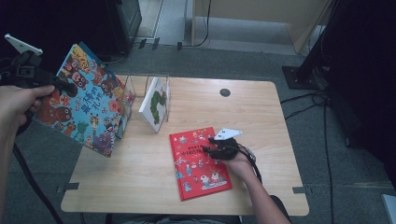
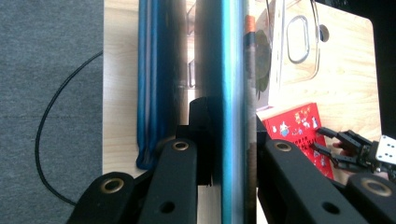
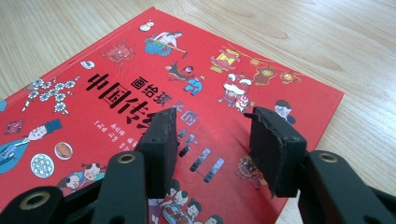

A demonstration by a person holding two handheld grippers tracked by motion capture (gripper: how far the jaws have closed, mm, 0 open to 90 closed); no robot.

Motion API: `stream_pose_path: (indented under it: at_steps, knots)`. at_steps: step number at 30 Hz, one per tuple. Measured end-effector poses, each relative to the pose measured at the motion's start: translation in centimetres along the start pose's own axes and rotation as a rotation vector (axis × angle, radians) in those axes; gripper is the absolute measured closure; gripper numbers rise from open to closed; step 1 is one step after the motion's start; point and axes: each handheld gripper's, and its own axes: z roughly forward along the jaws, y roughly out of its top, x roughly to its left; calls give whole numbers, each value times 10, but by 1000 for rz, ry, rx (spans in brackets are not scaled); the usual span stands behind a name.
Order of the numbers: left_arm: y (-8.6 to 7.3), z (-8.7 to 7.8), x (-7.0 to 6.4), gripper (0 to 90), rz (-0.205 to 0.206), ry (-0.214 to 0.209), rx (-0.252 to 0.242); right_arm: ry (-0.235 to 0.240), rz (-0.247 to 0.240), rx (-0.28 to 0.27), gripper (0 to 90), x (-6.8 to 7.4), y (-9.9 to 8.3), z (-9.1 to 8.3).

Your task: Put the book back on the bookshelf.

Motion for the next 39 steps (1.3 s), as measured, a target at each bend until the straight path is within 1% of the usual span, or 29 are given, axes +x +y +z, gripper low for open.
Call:
stream_pose_path:
  at_steps: [4,8,10,11,13,15,17,19,20,23,24,26,28,30,31,33,35,36,38,39]
  knots:
    - [10,6,-4,810,14,10,5,-1,-2,-3,524,0,0,0]
    - [20,15,-2,811,-1,3,-8,-5,-5,-1,525,1,0,0]
    - [24,22,-2,810,0,10,-10,6,11,-5,525,1,0,0]
    - [25,25,-3,810,9,19,-15,10,13,-8,525,1,-1,0]
    - [27,28,-5,807,21,24,-33,11,16,-9,533,1,-1,0]
    - [28,31,-7,806,35,23,-39,12,23,-9,535,0,-1,0]
    - [28,35,-9,802,35,21,-34,7,16,-6,534,2,-1,-1]
    - [29,43,-11,800,42,34,-20,2,12,-5,534,3,-2,-2]
    - [29,47,-11,799,38,35,-13,1,10,-5,534,4,-2,-2]
    - [29,54,-10,789,34,25,-13,-14,2,-2,534,6,-2,-2]
    - [29,54,-9,788,34,23,-15,-16,-1,0,534,7,-2,-2]
    - [29,53,-9,789,44,34,-17,-12,-4,9,534,7,-2,-3]
    - [28,53,-9,788,46,39,-22,-2,5,26,534,7,-2,-7]
    - [27,53,-9,782,50,38,-18,5,21,31,533,7,-3,-9]
    - [26,52,-9,775,50,36,-22,6,23,26,533,7,-4,-10]
    - [26,46,-8,765,44,19,-41,10,33,19,533,6,-6,-12]
    - [25,40,-8,748,57,14,-51,10,47,17,533,4,-7,-13]
    - [25,34,-9,739,65,13,-62,11,55,18,534,4,-8,-14]
    - [24,25,-12,687,81,21,-74,8,70,17,534,2,-9,-16]
    - [23,21,-15,650,89,37,-79,6,74,18,535,1,-9,-17]
